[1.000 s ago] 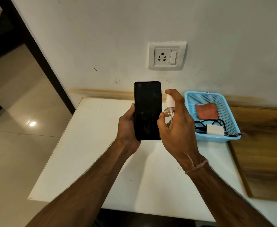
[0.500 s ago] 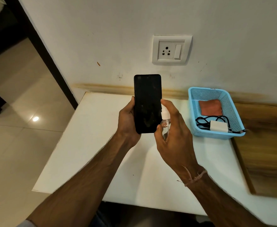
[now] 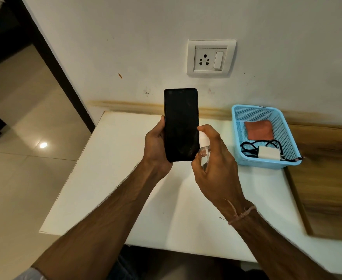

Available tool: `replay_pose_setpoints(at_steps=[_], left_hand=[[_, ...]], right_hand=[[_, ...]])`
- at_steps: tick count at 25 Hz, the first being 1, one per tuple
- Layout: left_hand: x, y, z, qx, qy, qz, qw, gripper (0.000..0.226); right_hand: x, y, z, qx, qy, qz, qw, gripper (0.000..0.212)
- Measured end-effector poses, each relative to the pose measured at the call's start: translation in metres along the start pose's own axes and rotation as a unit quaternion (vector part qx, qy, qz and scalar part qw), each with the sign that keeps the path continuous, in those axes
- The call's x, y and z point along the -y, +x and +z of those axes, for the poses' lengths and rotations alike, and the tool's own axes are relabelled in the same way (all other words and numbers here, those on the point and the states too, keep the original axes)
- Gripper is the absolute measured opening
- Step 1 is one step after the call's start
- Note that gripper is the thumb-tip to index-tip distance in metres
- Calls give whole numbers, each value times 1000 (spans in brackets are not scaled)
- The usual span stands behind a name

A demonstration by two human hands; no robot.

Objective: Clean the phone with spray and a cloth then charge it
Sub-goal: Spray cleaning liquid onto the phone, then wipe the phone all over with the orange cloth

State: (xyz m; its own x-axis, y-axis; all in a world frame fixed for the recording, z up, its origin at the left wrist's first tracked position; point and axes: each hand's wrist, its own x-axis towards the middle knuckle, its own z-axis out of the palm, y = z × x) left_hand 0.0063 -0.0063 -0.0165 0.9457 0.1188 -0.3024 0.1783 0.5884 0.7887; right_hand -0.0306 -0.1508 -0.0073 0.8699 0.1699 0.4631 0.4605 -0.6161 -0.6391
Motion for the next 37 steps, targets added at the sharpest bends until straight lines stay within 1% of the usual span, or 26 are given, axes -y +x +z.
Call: replay_pose_setpoints(at_steps=[5, 7, 10, 11, 12, 14, 16, 18, 20, 26, 29, 31, 33, 34, 35, 36, 37], left_hand=[[3, 4, -3, 20, -17, 8, 1000, 52], [5, 5, -3, 41, -30, 8, 999, 54], [5, 6, -5, 64, -63, 3, 996, 53], [6, 7, -5, 68, -71, 0, 995, 53], [7, 7, -5, 73, -77, -4, 994, 53], [7, 6, -5, 83, -86, -15, 993, 52], [7, 5, -3, 82, -92, -21, 992, 52], [6, 3, -3, 79, -96, -24, 992, 51], [5, 2, -3, 80, -96, -23, 992, 52], [5, -1, -3, 65, -73, -15, 995, 51], [4, -2, -3, 60, -71, -15, 996, 51], [5, -2, -2, 62, -71, -16, 995, 51], [4, -1, -1, 66, -75, -17, 995, 51], [4, -1, -1, 71, -78, -18, 994, 50], [4, -2, -1, 77, -83, -19, 993, 50], [3, -2, 0, 83, -88, -21, 992, 50], [2, -3, 0, 88, -95, -25, 991, 50]], right_hand=[[-3, 1, 2, -9, -1, 6, 1000, 72], [-3, 4, 0, -18, 28, 20, 999, 73], [-10, 21, -12, -27, 144, 113, 983, 82], [-15, 31, -16, -32, 168, 139, 975, 79], [-22, 43, -20, -37, 171, 156, 972, 72], [-36, 68, -23, -40, 146, 175, 973, 54], [-46, 87, -20, -47, 133, 174, 975, 47], [-53, 100, -11, -52, 124, 157, 978, 46], [-62, 107, 2, -39, 107, 147, 983, 45], [-83, 96, 35, 0, 51, 172, 984, 45], [-87, 95, 37, 7, 53, 180, 982, 45], [-87, 97, 36, 17, 52, 189, 980, 48], [-86, 95, 33, 36, 44, 203, 978, 59], [-85, 94, 30, 42, 58, 203, 977, 67], [-84, 92, 24, 38, 92, 196, 976, 73], [-84, 92, 17, 16, 132, 189, 973, 78], [-87, 94, 6, -23, 152, 184, 971, 79]])
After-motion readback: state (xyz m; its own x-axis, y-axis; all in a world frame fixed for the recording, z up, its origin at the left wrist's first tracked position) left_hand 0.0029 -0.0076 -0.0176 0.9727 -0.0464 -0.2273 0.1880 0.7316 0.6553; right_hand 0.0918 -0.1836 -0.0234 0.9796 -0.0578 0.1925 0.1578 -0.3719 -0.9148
